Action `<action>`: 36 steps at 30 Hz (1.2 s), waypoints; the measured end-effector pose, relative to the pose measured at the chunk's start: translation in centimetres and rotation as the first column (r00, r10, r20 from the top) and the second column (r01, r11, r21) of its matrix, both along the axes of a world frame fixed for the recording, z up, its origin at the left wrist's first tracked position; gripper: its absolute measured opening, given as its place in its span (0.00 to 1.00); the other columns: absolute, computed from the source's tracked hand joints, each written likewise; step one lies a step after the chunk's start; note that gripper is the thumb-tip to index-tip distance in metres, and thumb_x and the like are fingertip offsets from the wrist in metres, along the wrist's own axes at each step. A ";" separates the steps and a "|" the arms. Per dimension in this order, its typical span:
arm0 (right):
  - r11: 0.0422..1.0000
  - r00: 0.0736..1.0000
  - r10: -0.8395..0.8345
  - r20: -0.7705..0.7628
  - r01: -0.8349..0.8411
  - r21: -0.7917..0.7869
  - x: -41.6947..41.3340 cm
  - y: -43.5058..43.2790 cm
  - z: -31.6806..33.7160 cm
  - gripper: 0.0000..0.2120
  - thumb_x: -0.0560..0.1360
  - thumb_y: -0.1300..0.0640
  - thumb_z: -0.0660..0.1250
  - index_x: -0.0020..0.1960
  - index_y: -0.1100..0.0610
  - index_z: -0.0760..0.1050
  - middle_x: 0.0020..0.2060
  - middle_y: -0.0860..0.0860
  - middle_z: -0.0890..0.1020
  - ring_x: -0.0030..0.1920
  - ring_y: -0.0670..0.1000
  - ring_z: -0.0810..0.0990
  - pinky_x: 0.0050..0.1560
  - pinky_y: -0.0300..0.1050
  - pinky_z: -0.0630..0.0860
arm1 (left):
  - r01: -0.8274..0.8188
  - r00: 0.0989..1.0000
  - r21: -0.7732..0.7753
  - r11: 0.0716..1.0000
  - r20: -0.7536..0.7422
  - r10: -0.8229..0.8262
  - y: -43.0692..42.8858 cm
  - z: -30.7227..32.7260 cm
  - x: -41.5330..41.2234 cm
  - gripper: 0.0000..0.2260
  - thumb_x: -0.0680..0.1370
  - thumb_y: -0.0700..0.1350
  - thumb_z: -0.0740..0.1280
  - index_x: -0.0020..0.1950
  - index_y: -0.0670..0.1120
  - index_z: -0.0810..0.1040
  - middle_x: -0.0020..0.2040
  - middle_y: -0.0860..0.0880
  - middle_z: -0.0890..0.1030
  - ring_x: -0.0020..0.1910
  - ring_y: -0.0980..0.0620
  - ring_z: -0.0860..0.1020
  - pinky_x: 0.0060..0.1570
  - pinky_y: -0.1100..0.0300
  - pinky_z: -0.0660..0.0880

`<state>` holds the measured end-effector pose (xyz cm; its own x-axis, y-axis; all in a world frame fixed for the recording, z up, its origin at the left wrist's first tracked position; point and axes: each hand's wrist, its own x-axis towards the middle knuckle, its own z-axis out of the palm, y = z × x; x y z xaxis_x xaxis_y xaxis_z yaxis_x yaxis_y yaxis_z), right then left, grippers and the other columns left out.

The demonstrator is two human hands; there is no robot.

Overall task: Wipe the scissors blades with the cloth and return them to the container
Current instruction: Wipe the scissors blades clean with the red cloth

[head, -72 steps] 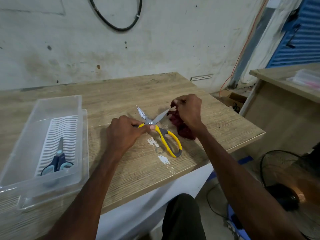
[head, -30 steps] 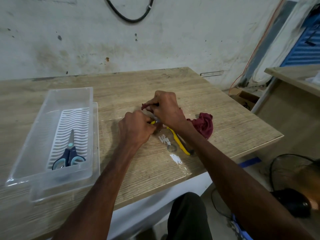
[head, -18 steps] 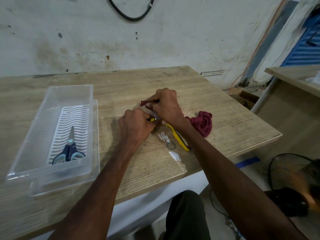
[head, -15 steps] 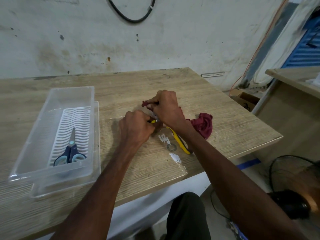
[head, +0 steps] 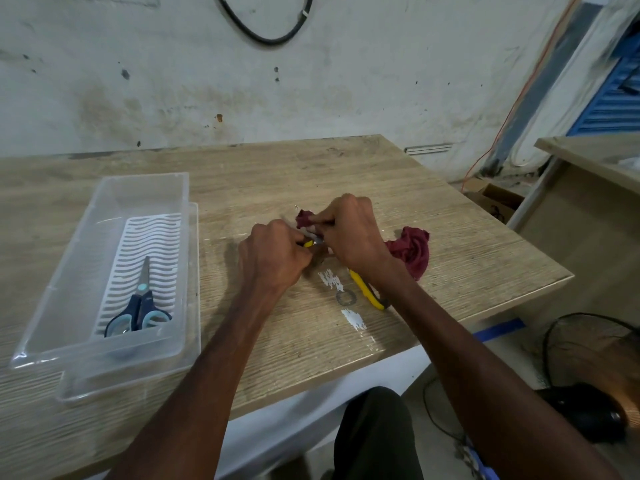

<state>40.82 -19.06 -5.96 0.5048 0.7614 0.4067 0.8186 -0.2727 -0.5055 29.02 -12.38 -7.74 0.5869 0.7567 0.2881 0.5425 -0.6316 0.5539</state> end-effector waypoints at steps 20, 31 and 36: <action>1.000 0.994 0.018 -0.108 -0.016 0.013 1.5 1.6 0.8 0.09 0.69 0.63 0.73 0.50 0.59 0.84 0.54 0.59 0.83 0.59 0.53 0.79 0.55 0.36 0.74 | 0.078 0.997 -0.056 0.995 0.016 -0.077 0.0 -0.1 0.0 0.23 0.61 0.75 0.64 0.39 0.59 0.84 0.30 0.50 0.79 0.36 0.51 0.77 0.37 0.56 0.74; 0.959 0.977 -0.064 -0.201 0.116 0.258 2.6 3.2 2.2 0.07 0.70 0.62 0.74 0.47 0.62 0.84 0.40 0.58 0.86 0.34 0.42 0.79 0.34 0.23 0.71 | 0.055 0.996 -0.045 0.997 0.069 -0.052 -0.7 0.4 -0.4 0.26 0.60 0.75 0.66 0.43 0.56 0.85 0.31 0.51 0.82 0.38 0.51 0.80 0.39 0.52 0.78; 0.991 0.984 0.120 -0.131 -0.110 0.080 1.0 -1.0 2.0 0.08 0.68 0.63 0.74 0.47 0.58 0.85 0.40 0.54 0.86 0.37 0.40 0.82 0.38 0.26 0.75 | 0.052 0.998 -0.050 0.997 0.044 -0.050 -0.5 0.4 -0.3 0.24 0.61 0.75 0.65 0.42 0.59 0.84 0.30 0.50 0.81 0.37 0.51 0.78 0.38 0.57 0.76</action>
<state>41.84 -20.08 -3.97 0.4692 0.7888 0.3971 0.7654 -0.1389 -0.6284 28.71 -12.92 -7.32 0.6131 0.7406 0.2751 0.4857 -0.6280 0.6081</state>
